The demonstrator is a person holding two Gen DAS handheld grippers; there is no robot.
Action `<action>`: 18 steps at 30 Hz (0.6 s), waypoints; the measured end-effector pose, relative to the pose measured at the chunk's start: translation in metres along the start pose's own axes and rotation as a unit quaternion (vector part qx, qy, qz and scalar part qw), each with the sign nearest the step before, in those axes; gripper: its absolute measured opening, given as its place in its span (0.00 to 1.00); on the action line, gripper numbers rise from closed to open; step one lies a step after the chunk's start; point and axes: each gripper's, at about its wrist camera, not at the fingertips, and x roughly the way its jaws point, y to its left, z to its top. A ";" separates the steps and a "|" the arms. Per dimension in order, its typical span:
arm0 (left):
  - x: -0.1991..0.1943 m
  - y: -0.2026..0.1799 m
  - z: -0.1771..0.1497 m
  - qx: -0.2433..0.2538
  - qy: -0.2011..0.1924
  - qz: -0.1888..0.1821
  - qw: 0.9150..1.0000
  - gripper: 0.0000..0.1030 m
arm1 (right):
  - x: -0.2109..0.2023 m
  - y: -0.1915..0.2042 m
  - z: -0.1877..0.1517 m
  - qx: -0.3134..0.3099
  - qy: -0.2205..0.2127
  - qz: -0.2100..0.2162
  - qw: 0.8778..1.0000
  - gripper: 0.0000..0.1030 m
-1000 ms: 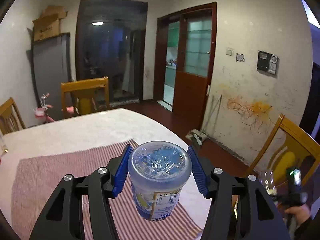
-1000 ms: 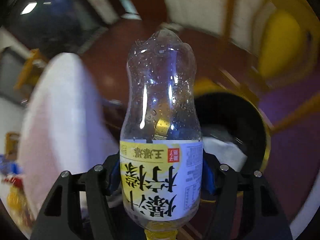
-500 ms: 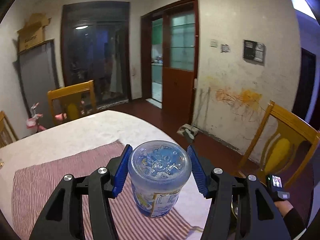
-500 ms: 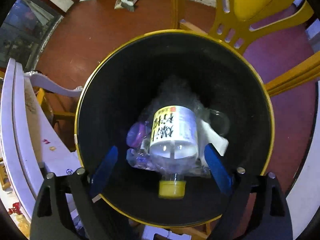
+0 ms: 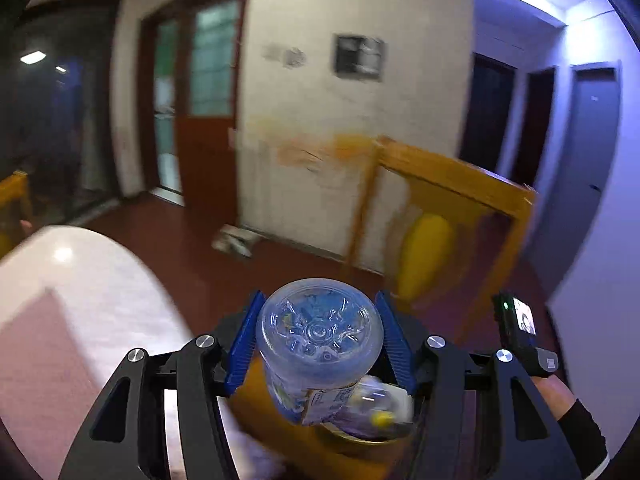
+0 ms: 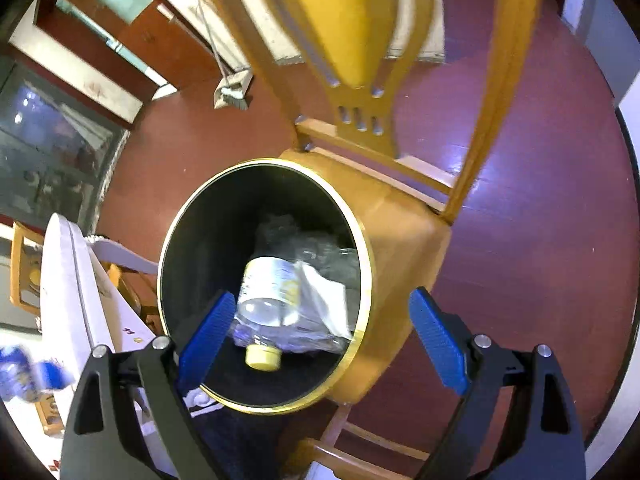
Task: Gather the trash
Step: 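Carry both bottles to the black bin and open both tools over it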
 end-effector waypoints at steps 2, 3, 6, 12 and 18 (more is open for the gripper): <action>0.031 -0.016 -0.011 -0.002 0.024 -0.024 0.999 0.54 | -0.005 -0.013 -0.003 0.007 -0.004 0.004 1.000 0.86; 0.050 -0.024 -0.019 0.000 0.041 -0.032 0.999 0.54 | -0.008 -0.019 -0.005 0.012 -0.007 0.006 1.000 0.86; 0.105 -0.044 -0.039 0.013 0.094 -0.034 0.995 0.54 | -0.013 -0.035 -0.011 0.025 -0.013 0.012 1.000 0.86; 0.202 -0.068 -0.070 0.060 0.201 -0.016 0.978 0.54 | -0.017 -0.049 -0.018 0.038 -0.015 0.027 0.999 0.86; 0.260 -0.078 -0.087 0.096 0.296 -0.020 0.950 0.83 | -0.019 -0.047 -0.018 0.037 -0.015 0.037 0.999 0.86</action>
